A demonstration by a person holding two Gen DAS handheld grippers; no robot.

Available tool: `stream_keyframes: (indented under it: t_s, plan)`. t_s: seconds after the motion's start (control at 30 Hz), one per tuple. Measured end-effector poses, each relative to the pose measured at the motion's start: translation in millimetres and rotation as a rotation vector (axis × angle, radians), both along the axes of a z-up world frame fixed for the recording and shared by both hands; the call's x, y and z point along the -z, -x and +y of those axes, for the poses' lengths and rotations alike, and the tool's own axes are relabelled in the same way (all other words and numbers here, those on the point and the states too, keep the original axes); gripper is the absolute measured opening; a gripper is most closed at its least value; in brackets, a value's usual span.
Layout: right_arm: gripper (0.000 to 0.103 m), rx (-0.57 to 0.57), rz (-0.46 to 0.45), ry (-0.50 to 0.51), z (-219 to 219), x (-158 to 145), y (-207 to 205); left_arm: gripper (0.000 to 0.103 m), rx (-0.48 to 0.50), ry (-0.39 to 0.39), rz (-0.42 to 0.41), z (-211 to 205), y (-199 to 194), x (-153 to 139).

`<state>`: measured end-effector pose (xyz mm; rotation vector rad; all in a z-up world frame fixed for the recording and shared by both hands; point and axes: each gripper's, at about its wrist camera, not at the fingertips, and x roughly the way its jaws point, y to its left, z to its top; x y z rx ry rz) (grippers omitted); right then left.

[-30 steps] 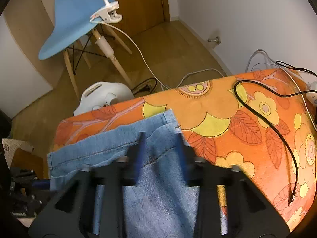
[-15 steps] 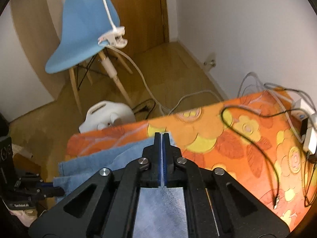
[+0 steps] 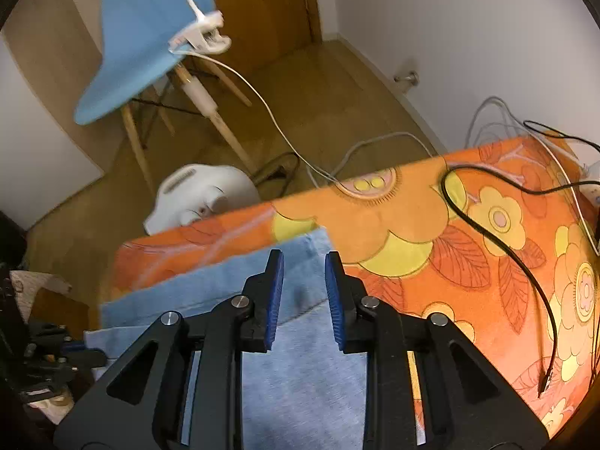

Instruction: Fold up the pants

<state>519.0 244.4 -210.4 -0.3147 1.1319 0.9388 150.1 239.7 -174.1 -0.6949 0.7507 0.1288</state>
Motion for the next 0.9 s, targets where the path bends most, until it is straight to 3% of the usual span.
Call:
stream_keyframes:
  t_s: [0.17,0.2,0.23,0.33,0.47,0.63,0.77,0.9]
  plan:
    - [0.025,-0.025,-0.031,0.045,7,9,4,0.006,0.005,-0.003,0.003,-1,0,1]
    - [0.012,-0.027,-0.058,0.054,7,7,7,0.006,0.004,-0.002,0.002,-1,0,1]
    - [0.006,-0.035,-0.063,0.052,7,6,8,0.006,0.004,-0.002,0.002,-1,0,1]
    - [0.004,-0.067,-0.105,0.038,3,-7,18,0.006,0.001,0.005,-0.007,0,1,1]
    - [0.003,-0.023,-0.167,0.010,-4,-32,20,0.006,-0.009,0.024,-0.047,5,4,-6]
    - [0.003,-0.004,-0.201,-0.044,4,-61,15,0.006,-0.024,-0.012,-0.077,11,6,-20]
    - [0.003,-0.011,-0.223,-0.017,30,-56,14,0.006,-0.058,-0.016,-0.070,23,8,-20]
    - [0.000,0.001,-0.223,0.032,45,-33,12,0.006,-0.049,-0.019,-0.007,25,3,0]
